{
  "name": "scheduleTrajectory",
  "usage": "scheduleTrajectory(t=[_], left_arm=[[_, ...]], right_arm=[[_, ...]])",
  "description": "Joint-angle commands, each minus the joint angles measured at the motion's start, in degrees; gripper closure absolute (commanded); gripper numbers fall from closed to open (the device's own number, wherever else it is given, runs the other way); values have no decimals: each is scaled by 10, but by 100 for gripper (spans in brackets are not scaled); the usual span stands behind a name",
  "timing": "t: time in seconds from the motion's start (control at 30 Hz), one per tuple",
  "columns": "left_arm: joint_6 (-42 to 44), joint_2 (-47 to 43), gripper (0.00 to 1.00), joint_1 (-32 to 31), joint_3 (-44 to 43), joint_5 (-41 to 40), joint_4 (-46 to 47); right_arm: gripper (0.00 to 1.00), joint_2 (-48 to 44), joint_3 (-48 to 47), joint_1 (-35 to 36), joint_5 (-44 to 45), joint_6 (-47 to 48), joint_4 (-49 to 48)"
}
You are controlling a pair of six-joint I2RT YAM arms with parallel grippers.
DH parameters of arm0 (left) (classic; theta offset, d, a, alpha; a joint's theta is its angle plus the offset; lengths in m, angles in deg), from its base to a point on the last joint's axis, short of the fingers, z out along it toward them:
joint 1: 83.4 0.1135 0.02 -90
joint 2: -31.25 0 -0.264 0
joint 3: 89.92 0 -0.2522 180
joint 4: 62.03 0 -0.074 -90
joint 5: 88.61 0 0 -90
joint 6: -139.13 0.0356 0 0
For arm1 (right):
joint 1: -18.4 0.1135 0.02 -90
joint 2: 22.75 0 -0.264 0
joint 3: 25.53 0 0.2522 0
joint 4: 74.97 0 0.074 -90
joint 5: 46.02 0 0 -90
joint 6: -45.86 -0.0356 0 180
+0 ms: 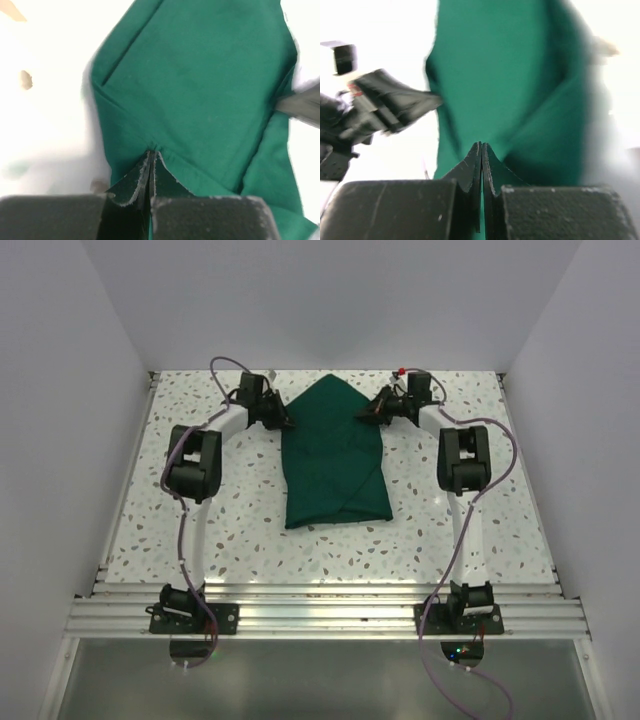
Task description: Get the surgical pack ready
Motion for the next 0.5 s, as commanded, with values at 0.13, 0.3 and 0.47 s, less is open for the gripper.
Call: scheduleTrajectory(t=[0.13,0.3,0.47], left_arm=[[-52,67,100,21,-47,-28,-24],[-51,18,100,27,-29,-7,-2],[-51,-107,94,28,65,-65,112]], right_arm=[[100,30,-27,-5,75,22,72],[100,-1,-21,-5,34,7,-5],[97,-62,2,-5,70,1,-35]])
